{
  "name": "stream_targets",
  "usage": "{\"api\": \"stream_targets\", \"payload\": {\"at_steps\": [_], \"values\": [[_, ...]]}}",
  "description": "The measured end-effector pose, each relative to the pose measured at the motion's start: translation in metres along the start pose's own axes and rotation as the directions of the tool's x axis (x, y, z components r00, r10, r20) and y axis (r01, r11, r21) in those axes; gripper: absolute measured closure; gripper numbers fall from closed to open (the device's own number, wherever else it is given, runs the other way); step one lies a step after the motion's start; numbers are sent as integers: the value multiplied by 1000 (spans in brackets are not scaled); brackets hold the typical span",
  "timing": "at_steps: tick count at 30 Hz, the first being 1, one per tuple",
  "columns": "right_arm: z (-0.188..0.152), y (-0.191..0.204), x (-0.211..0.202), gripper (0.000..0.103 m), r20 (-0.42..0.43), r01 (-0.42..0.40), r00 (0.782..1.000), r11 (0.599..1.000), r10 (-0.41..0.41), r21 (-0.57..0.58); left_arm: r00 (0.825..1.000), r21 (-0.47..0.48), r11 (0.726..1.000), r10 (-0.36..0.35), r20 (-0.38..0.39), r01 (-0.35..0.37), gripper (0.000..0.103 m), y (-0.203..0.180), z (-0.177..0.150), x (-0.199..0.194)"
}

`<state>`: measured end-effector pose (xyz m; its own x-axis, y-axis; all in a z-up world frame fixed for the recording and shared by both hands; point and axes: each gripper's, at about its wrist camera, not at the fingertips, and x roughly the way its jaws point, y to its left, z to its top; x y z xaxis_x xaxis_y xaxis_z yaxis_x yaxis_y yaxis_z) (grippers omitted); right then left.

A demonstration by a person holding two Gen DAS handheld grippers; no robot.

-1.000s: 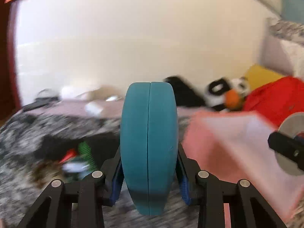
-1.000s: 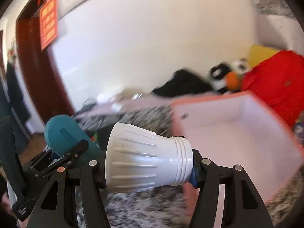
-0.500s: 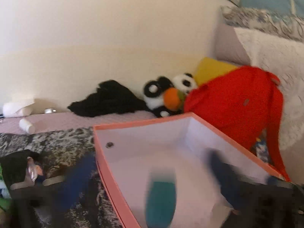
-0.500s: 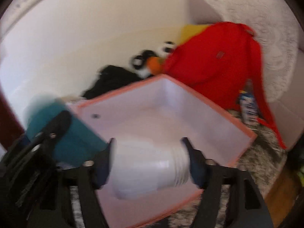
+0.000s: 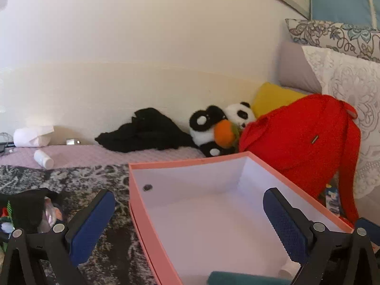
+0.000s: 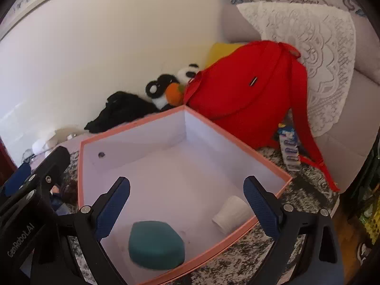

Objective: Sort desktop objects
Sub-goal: 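Carry both held items over the pink box and open both grippers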

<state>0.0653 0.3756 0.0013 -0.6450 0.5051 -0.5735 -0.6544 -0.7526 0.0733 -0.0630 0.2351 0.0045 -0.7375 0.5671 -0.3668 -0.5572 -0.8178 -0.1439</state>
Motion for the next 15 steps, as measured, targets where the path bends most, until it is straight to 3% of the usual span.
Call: {"api": "stream_targets", "payload": {"at_steps": [8,15], "values": [[0,16,-7,5,16,-18,1000,1000,19,-12,996,-32,995,90,20,-89,0,33,3,-18],[-5,75,-23,5,45,-123,991,991,126,-56,962,-48,961,274,5,-274,0,116,-5,-44]]}}
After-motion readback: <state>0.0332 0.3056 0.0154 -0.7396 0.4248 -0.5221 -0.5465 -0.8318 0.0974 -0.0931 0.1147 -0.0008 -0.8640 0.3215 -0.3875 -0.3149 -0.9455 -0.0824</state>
